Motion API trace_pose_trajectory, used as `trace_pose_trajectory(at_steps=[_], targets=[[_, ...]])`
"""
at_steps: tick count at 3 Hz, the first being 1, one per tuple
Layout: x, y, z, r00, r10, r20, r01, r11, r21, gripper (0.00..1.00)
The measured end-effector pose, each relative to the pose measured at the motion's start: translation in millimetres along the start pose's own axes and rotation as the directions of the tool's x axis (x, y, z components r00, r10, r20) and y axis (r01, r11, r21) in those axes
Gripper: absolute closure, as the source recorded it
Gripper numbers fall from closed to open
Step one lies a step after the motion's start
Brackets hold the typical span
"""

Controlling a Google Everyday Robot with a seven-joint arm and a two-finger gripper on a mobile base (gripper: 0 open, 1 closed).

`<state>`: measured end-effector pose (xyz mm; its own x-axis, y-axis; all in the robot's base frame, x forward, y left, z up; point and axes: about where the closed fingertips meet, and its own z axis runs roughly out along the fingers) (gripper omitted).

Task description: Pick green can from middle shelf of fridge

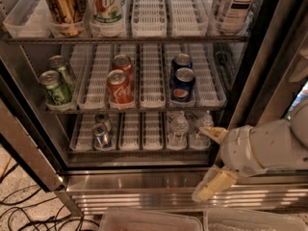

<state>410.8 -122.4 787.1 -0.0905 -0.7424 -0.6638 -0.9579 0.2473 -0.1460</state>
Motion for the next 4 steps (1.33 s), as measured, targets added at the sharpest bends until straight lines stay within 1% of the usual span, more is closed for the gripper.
trace_pose_trajectory(at_steps=[1, 2, 3, 4], targets=[[-19.2, -8.3, 1.1, 0.995, -0.022, 0.102, 0.014, 0.9973, 0.072, 0.0], [-19.9, -8.2, 0.7, 0.995, -0.023, 0.101, 0.016, 0.9972, 0.072, 0.0], [-30.6, -7.2, 7.1, 0.975, 0.001, 0.223, -0.013, 0.9985, 0.053, 0.0], [-43.5, -12.1, 9.0, 0.872, 0.034, 0.489, -0.08, 0.994, 0.075, 0.0]])
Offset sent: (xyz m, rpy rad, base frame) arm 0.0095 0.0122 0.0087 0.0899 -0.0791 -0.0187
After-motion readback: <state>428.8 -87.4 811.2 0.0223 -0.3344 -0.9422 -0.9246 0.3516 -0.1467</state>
